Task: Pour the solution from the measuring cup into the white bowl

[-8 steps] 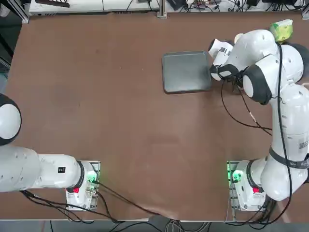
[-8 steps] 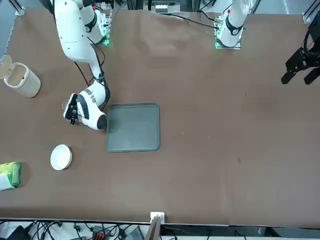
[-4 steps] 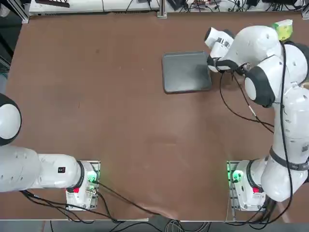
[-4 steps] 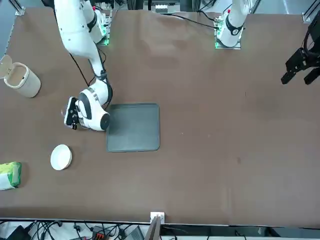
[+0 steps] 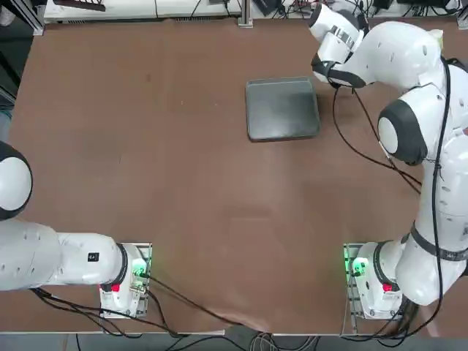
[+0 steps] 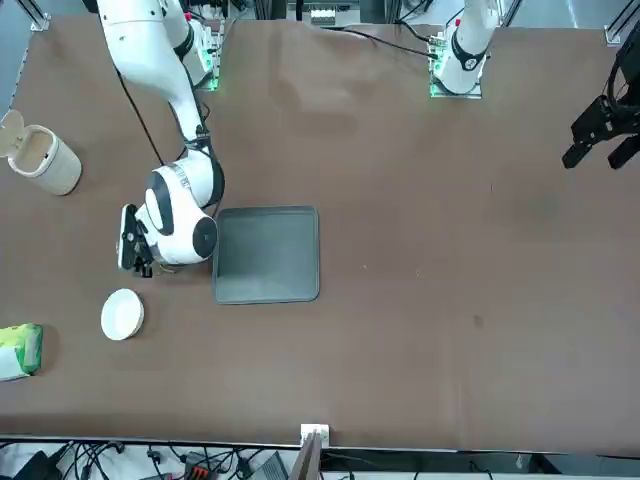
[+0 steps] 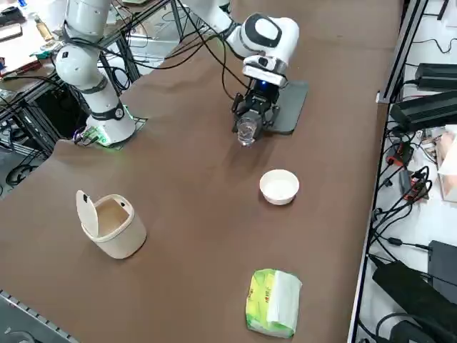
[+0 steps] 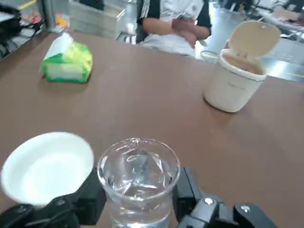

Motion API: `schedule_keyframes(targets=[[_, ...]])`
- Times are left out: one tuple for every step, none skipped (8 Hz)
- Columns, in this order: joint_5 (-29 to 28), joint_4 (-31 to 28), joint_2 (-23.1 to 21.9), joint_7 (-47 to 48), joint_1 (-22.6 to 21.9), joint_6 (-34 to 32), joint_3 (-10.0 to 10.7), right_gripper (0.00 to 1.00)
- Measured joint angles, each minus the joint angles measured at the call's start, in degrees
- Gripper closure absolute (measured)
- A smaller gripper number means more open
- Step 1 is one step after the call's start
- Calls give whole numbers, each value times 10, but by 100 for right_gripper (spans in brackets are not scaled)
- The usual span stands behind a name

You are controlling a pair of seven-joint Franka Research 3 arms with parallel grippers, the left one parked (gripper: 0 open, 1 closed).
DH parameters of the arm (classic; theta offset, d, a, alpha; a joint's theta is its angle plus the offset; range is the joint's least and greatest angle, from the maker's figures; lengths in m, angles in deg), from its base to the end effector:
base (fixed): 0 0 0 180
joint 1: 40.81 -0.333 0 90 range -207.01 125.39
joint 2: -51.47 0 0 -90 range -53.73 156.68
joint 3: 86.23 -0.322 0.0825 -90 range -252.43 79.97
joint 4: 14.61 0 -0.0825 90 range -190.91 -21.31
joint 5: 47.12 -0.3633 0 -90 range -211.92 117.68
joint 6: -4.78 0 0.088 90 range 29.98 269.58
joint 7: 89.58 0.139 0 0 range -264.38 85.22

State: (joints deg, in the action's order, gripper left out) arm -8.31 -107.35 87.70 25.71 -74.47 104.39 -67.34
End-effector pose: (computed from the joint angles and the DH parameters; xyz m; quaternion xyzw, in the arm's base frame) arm 0.6163 0.1075 0.2687 0.6667 -0.5878 0.2652 0.3738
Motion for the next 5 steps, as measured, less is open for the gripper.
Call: schedule_keyframes(targets=[[-21, 19, 1, -41, 4, 14, 0, 27], [-41, 33, 1, -85, 11, 34, 0, 27], [-53, 41, 2, -125, 20, 56, 1, 27], [-59, 44, 3, -158, 29, 78, 1, 27], [-63, 44, 4, -184, 39, 99, 1, 27]])
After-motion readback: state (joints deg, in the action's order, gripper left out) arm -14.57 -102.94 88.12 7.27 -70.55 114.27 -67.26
